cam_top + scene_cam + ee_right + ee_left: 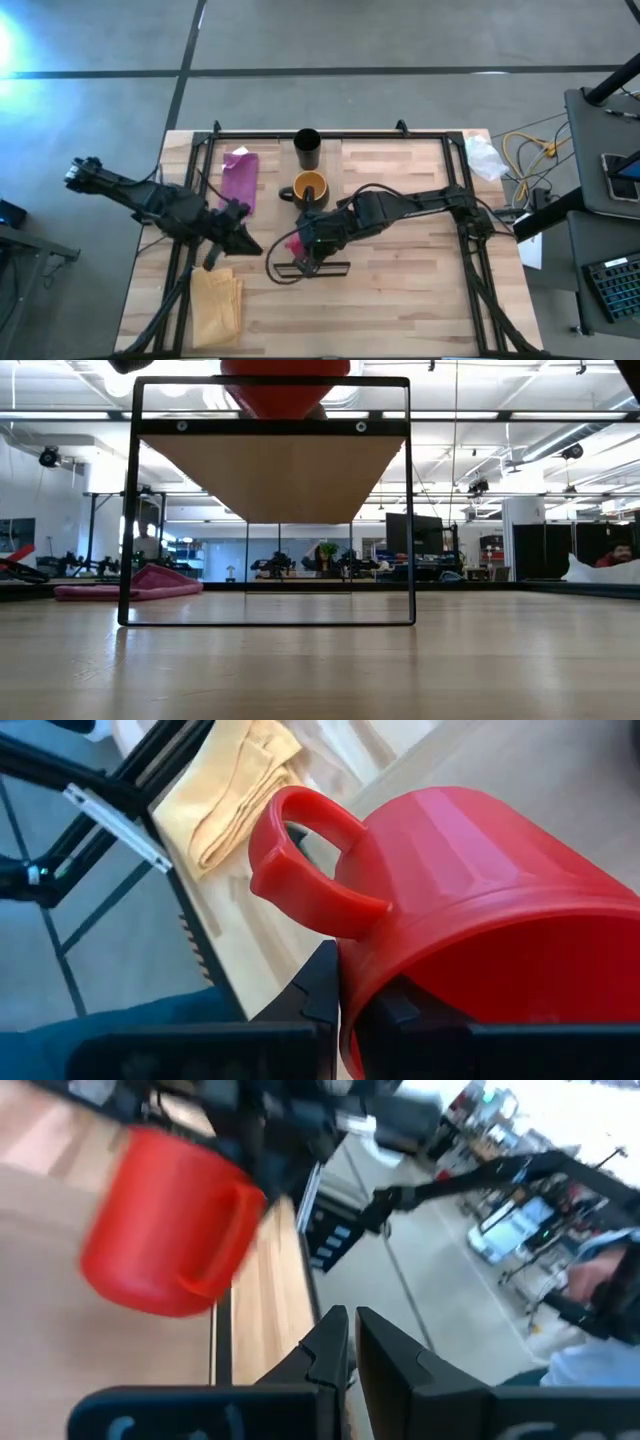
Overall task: Stack small to large cups/mugs on shelf
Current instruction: Put the red mug on the shelf, then return to Home Position
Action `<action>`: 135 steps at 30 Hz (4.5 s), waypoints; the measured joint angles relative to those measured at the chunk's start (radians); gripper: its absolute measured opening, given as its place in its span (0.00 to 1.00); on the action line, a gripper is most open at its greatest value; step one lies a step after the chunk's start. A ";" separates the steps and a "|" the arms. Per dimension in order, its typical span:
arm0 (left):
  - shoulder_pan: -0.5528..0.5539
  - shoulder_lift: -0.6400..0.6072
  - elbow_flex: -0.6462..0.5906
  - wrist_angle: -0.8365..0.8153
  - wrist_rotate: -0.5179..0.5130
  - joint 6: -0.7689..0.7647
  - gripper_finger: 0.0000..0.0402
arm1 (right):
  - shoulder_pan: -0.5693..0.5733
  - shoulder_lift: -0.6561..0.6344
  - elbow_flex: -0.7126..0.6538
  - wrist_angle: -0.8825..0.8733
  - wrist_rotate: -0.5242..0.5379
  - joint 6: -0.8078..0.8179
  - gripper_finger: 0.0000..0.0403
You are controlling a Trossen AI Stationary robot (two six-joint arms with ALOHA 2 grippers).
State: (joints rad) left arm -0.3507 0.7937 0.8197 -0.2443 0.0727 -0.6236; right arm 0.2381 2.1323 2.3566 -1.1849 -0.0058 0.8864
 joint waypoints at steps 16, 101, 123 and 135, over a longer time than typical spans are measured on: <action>-0.028 0.270 -0.002 0.113 -0.023 0.037 0.02 | -0.021 0.006 -0.002 0.022 -0.046 -0.023 0.03; -0.063 0.302 0.037 -0.024 -0.368 0.103 0.02 | -0.051 -0.042 -0.009 0.006 -0.016 -0.060 0.29; -0.062 -0.049 0.147 0.371 -0.089 0.060 0.02 | -0.031 -0.410 -0.009 0.147 0.149 -0.270 0.29; -0.052 -0.013 -0.082 0.742 0.253 0.426 0.02 | 0.164 -0.399 -0.150 0.434 0.189 -0.530 0.24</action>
State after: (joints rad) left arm -0.4026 0.7804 0.7372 0.4979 0.3259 -0.1974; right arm 0.4016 1.7329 2.2066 -0.7507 0.1829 0.3567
